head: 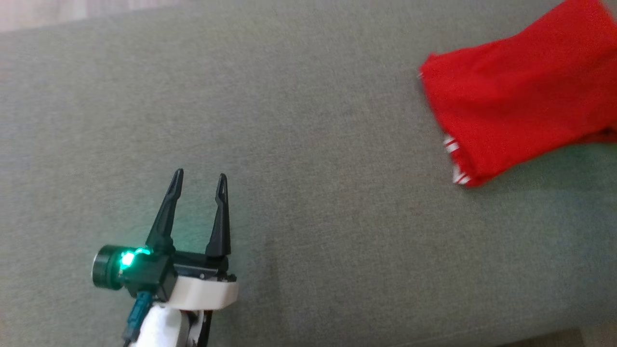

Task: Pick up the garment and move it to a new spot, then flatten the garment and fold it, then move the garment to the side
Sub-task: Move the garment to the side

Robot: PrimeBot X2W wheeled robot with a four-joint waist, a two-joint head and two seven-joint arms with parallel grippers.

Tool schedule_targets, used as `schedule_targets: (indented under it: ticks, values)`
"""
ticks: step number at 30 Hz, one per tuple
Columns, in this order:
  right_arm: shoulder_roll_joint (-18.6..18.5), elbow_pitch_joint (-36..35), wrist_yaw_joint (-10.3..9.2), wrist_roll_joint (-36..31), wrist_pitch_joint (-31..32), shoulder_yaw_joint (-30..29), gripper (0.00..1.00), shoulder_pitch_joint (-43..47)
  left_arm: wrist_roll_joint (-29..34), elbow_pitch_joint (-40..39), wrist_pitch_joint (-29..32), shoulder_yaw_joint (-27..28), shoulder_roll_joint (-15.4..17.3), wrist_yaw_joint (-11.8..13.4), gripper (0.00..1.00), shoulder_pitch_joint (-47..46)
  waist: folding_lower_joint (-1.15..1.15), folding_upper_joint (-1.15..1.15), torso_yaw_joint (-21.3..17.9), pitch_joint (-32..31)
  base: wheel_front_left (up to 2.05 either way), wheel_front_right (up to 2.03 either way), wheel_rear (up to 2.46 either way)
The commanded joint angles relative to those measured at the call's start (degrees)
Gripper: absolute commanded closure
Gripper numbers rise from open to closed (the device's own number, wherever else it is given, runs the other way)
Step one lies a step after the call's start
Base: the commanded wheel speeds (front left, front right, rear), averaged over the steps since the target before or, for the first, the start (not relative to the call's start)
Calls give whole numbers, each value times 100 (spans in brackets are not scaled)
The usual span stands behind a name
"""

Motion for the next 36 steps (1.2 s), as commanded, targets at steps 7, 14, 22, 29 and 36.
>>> schedule_targets:
  ticks: [7,14,22,29,36]
  values:
    - [-409,-181,-4,-433,166,-915,100,38,-47,-203,-46,276,3,-212,0,-322,-1,0,-180,467,0,0,0]
    - [202,-71,-4,-1148,411,-1753,0,264,-394,-233,-46,361,-5,-510,0,-374,-1,0,-130,468,0,0,0]
    - [1107,-598,-4,-1507,293,-1883,0,1175,-380,-202,-46,315,-11,-510,0,-186,-1,0,148,-246,0,0,0]
    - [1872,-810,-4,-1327,-177,-1307,0,2122,-436,-125,-46,217,-13,-241,0,281,-1,0,465,-1144,0,0,0]
    - [2303,-473,-4,-1106,-1611,-267,0,2773,-468,22,-46,170,-13,-25,0,845,-1,0,857,-1875,0,0,0]
